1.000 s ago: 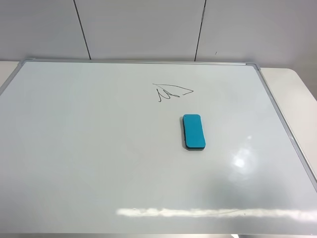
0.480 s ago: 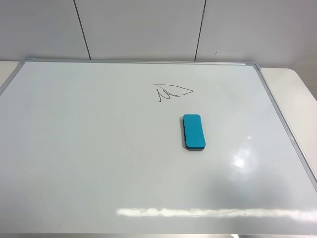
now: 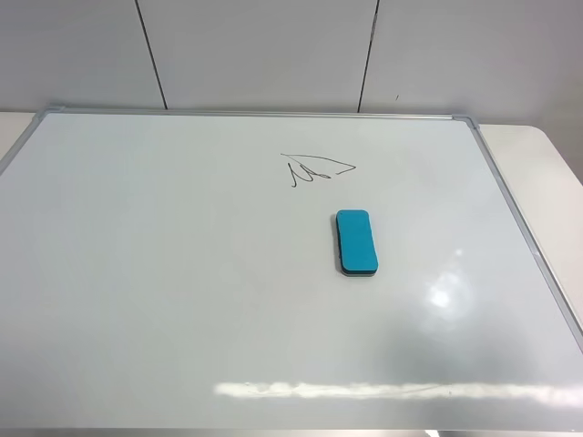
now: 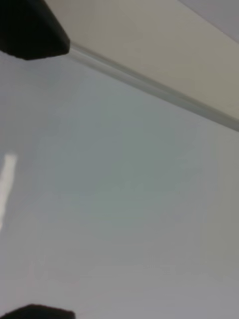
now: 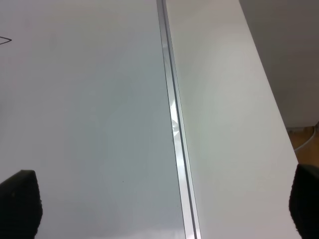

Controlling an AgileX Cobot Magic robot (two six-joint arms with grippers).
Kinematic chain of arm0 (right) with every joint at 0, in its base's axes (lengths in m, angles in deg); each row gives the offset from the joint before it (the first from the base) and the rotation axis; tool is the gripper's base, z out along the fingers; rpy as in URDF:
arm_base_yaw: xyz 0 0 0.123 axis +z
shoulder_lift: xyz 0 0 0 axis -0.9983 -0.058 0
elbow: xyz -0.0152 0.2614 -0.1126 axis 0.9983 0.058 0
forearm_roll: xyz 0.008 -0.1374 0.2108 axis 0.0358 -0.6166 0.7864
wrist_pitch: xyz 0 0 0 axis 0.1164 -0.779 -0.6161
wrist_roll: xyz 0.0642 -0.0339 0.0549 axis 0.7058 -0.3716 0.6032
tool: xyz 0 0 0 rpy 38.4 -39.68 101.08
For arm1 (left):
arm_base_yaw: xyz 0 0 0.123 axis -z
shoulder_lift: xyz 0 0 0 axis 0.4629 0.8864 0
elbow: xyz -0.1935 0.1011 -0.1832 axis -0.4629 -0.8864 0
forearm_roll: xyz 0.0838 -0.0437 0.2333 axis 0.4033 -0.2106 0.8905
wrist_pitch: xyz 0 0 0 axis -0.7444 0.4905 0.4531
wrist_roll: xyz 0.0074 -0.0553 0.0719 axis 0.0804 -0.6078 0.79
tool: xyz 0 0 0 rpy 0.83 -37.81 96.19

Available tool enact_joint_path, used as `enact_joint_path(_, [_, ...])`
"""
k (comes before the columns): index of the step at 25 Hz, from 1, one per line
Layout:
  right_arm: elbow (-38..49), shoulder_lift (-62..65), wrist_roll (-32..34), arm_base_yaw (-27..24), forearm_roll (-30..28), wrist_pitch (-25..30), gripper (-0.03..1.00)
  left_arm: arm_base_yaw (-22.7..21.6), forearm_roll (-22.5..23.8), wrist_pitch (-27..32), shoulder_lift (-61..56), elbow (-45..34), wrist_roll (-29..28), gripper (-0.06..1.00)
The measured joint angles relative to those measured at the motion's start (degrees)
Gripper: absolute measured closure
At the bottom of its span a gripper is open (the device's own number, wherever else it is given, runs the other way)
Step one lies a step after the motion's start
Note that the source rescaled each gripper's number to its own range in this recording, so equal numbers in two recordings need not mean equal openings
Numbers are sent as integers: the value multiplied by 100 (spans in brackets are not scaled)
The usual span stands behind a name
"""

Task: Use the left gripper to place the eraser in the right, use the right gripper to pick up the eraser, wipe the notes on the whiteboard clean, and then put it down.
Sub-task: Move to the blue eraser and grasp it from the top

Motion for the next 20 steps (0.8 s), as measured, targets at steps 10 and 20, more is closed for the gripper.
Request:
enact_joint_path(10, [0,0,0,0,0,0,-3,0,0,0,0,0,0,-6])
enact_joint_path(20, [-56,-1482,176,0,222,0,-3,0,0,0,0,0,0,-6])
